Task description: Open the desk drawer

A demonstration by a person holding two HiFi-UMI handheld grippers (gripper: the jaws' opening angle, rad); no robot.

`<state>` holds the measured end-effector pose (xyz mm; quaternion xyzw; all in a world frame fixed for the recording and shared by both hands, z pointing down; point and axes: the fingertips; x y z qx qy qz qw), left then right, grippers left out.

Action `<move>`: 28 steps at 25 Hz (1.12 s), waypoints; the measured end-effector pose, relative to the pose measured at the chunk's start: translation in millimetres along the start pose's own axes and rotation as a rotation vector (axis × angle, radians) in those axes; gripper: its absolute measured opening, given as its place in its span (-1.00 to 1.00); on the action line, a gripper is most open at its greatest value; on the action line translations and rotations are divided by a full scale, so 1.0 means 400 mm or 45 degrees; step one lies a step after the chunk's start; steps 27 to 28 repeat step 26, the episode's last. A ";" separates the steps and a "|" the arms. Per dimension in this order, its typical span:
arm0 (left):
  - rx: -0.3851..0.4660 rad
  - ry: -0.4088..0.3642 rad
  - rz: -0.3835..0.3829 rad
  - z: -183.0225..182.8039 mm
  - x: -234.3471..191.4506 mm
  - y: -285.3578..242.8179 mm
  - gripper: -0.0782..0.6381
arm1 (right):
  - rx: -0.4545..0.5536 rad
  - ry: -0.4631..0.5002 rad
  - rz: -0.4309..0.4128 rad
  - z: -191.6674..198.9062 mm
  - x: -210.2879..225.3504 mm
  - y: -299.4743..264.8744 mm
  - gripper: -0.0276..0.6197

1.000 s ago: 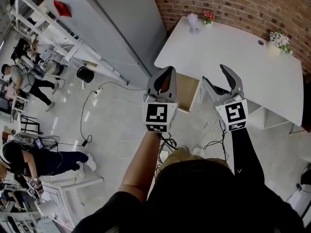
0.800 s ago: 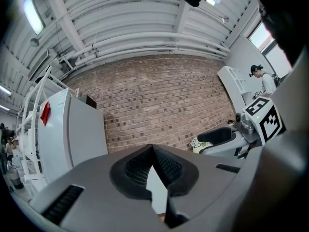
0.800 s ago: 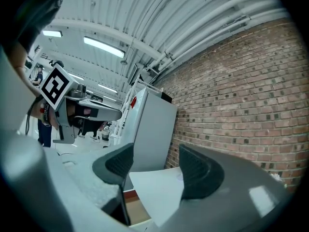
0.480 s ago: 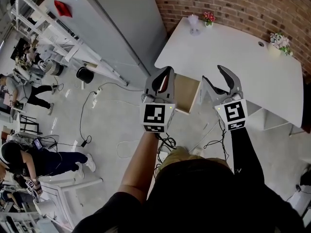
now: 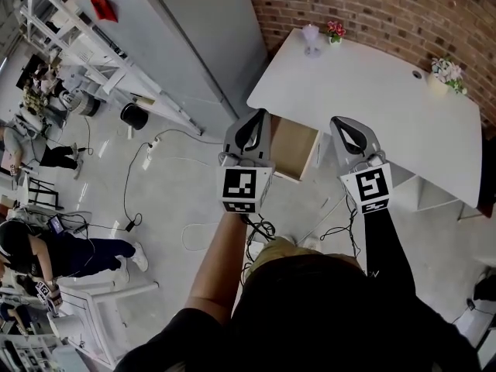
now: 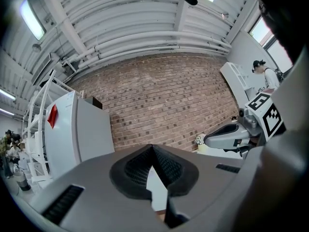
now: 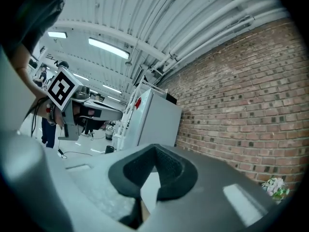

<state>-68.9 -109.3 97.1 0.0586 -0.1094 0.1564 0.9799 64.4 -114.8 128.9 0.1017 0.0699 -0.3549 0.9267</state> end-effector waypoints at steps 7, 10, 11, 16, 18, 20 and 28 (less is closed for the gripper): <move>-0.023 0.001 -0.012 0.012 -0.004 0.018 -0.76 | -0.022 0.039 0.010 0.002 -0.010 0.011 -0.92; -0.031 0.002 -0.015 0.017 -0.003 0.025 -0.76 | -0.022 0.059 0.011 -0.001 -0.017 0.015 -0.92; -0.029 0.004 -0.014 0.017 -0.002 0.027 -0.76 | -0.022 0.063 0.012 -0.001 -0.019 0.017 -0.92; -0.036 0.005 -0.005 0.023 0.006 0.031 -0.76 | -0.022 0.059 0.025 0.000 -0.019 0.019 -0.92; -0.033 0.007 0.000 0.024 0.013 0.032 -0.76 | -0.023 0.051 0.025 0.007 -0.019 0.018 -0.92; -0.029 0.010 0.003 0.022 0.017 0.033 -0.76 | -0.026 0.047 0.022 0.013 -0.022 0.015 -0.92; -0.033 0.011 0.002 0.020 0.008 0.042 -0.76 | -0.018 0.038 0.023 0.007 -0.030 0.008 -0.92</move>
Point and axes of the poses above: the fingertips, and each gripper's own axes: y backward along the fingers, x to its right, z out of its underside, and after that the axes turned 7 degrees about x, right-handed
